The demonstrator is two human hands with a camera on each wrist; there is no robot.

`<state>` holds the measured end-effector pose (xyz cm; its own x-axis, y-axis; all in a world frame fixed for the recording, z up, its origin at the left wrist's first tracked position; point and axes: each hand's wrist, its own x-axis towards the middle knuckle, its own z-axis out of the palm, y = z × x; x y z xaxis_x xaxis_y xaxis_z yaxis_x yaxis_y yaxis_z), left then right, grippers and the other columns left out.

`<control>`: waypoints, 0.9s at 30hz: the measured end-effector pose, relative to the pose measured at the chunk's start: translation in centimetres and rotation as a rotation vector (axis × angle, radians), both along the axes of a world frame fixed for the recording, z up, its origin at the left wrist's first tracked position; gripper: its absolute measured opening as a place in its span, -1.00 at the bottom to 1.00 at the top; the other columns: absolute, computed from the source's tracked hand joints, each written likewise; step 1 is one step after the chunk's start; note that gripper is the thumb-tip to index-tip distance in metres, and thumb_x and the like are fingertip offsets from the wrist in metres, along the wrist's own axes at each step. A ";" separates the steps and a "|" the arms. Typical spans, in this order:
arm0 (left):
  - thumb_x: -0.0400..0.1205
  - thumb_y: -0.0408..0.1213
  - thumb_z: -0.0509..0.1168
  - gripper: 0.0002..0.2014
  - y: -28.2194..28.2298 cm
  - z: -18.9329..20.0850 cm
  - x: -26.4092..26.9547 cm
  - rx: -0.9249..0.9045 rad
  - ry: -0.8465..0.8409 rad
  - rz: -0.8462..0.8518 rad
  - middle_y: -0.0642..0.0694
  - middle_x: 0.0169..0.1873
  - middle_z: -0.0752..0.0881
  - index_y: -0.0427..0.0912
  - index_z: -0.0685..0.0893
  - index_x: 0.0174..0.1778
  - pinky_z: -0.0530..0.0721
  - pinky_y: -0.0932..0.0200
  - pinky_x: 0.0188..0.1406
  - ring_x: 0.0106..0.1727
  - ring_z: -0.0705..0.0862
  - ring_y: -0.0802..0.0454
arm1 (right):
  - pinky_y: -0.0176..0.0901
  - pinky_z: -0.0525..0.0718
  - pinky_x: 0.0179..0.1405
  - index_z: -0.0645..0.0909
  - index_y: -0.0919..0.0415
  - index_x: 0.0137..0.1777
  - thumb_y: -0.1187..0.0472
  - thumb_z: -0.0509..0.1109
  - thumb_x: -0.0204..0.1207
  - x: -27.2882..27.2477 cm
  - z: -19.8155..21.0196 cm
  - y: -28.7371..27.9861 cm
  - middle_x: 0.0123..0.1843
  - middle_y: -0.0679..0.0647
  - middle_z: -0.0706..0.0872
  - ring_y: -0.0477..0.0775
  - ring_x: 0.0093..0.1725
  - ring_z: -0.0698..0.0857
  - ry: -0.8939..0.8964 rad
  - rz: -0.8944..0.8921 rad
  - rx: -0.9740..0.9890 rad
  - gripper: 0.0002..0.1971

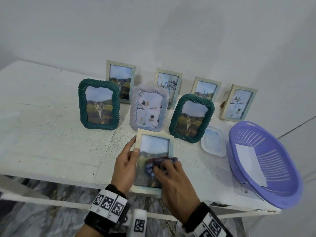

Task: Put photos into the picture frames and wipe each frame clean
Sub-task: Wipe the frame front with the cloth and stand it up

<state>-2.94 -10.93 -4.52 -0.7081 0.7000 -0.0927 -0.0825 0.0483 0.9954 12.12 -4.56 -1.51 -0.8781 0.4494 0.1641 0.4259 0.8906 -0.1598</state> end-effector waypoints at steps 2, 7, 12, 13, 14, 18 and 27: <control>0.77 -0.23 0.10 -0.63 -0.2 -0.1 -0.2 0.006 0.013 0.003 0.03 0.29 0.69 0.37 0.47 0.36 0.62 -0.02 0.34 0.28 0.68 0.07 | -0.06 0.66 -0.17 0.66 0.11 0.15 0.29 0.44 0.28 0.3 -0.1 0.5 0.08 0.11 0.58 0.13 -0.08 0.50 -0.030 -0.019 -0.006 -0.61; 0.77 -0.31 0.12 -0.63 0.1 0.7 0.3 0.024 0.068 -0.030 0.35 0.08 0.71 0.18 0.45 0.44 0.61 0.48 0.06 0.09 0.68 0.42 | 0.01 0.70 -0.21 0.70 0.23 0.09 0.28 0.17 0.25 -1.6 1.1 3.3 0.03 0.20 0.61 0.21 -0.14 0.55 -0.014 -0.218 0.037 -0.57; 0.77 -0.29 0.13 -0.62 -0.4 0.2 -0.6 -0.001 0.058 0.004 0.27 0.30 0.59 0.21 0.42 0.45 0.50 0.52 0.23 0.23 0.57 0.52 | -0.06 0.67 -0.06 0.66 0.14 0.16 0.27 0.24 0.37 0.1 -0.2 -0.5 0.13 0.11 0.56 0.18 0.04 0.51 -0.051 -0.022 -0.078 -0.63; 0.77 -0.27 0.13 -0.62 -0.5 0.1 -0.6 -0.001 0.053 0.001 0.24 0.34 0.59 0.21 0.42 0.47 0.49 0.43 0.32 0.28 0.56 0.47 | -0.07 0.68 -0.06 0.66 0.13 0.17 0.23 0.17 0.40 0.1 -0.2 -0.3 0.13 0.10 0.57 0.17 0.04 0.51 -0.043 -0.011 -0.098 -0.62; 0.77 -0.27 0.13 -0.61 -0.7 0.0 -0.6 0.000 0.051 -0.004 0.22 0.34 0.60 0.19 0.41 0.48 0.49 0.42 0.33 0.27 0.56 0.47 | -0.07 0.69 -0.05 0.67 0.13 0.18 0.20 0.11 0.42 -0.1 -0.3 0.3 0.14 0.10 0.58 0.17 0.05 0.52 -0.025 -0.022 -0.094 -0.59; 0.76 -0.33 0.13 -0.59 -0.4 0.5 0.2 0.023 0.097 -0.048 0.05 0.38 0.63 0.00 0.39 0.54 0.44 0.65 0.07 0.09 0.57 0.62 | 0.09 0.71 -0.06 0.67 0.28 0.20 0.32 0.07 0.26 -2.7 0.8 3.3 0.15 0.24 0.62 0.24 0.00 0.48 0.077 -0.150 -0.029 -0.47; 0.76 -0.34 0.12 -0.60 -0.6 0.1 -0.3 0.087 0.043 -0.044 0.30 0.30 0.58 0.01 0.39 0.53 0.48 0.56 0.21 0.32 0.56 0.46 | -0.20 0.50 0.03 0.72 0.29 0.18 0.34 0.09 0.35 -2.1 0.9 2.6 0.22 0.18 0.71 0.10 0.00 0.43 0.227 0.140 -0.033 -0.52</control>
